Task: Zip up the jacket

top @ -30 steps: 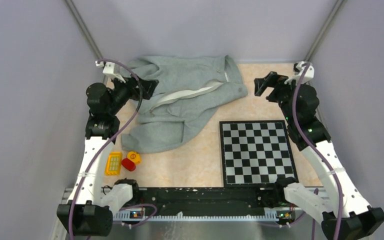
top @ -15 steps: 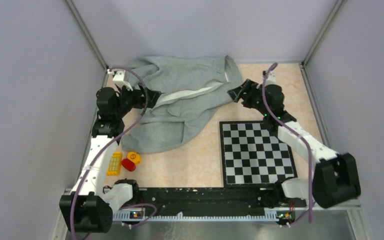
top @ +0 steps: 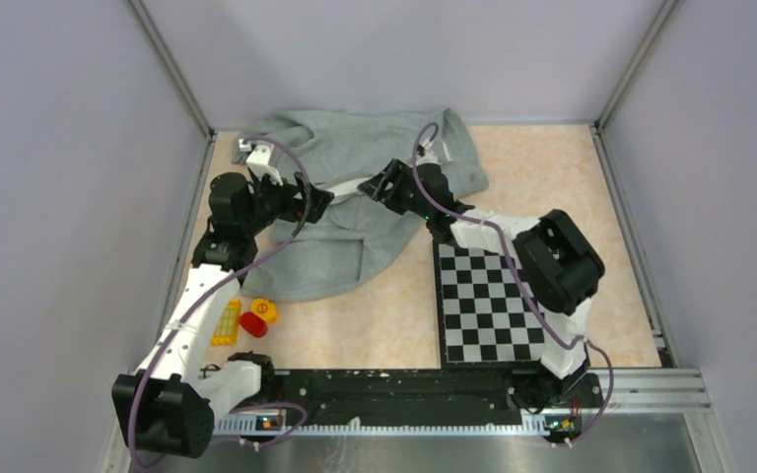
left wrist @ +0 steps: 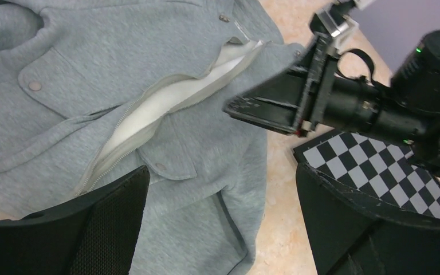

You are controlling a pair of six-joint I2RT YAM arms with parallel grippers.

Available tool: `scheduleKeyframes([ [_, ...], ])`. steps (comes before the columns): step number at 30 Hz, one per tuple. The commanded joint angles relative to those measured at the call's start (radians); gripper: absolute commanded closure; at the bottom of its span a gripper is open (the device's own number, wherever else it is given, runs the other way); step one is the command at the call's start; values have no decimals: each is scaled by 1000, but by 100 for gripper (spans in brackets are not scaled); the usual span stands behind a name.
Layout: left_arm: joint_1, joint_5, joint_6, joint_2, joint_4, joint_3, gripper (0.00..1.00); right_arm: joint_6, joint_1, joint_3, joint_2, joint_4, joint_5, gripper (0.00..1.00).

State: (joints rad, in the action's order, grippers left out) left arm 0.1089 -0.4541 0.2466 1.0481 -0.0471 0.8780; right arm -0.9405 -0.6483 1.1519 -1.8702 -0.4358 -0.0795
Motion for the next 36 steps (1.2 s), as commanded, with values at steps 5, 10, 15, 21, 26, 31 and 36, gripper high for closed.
scheduleKeyframes([
  [5, 72, 53, -58, -9, -27, 22, 1, -225, -40, 234, -246, -102, 97, 50],
  [10, 104, 65, -65, 2, -33, 26, 1, -277, -50, 304, -331, -84, 122, 54],
  [15, 119, 66, -67, 2, -36, 26, 1, -338, -54, 338, -386, -64, 154, 54],
  [21, 129, 72, -73, 3, -39, 28, 1, -371, -56, 347, -419, -56, 206, 51],
  [26, 142, 77, -75, 3, -41, 28, 1, -353, -54, 338, -434, -57, 243, 43],
  [31, 156, 80, -79, 4, -44, 29, 1, -322, -46, 356, -460, -67, 267, 40],
  [36, 164, 81, -81, 7, -45, 26, 1, -320, -25, 378, -488, -92, 241, 44],
])
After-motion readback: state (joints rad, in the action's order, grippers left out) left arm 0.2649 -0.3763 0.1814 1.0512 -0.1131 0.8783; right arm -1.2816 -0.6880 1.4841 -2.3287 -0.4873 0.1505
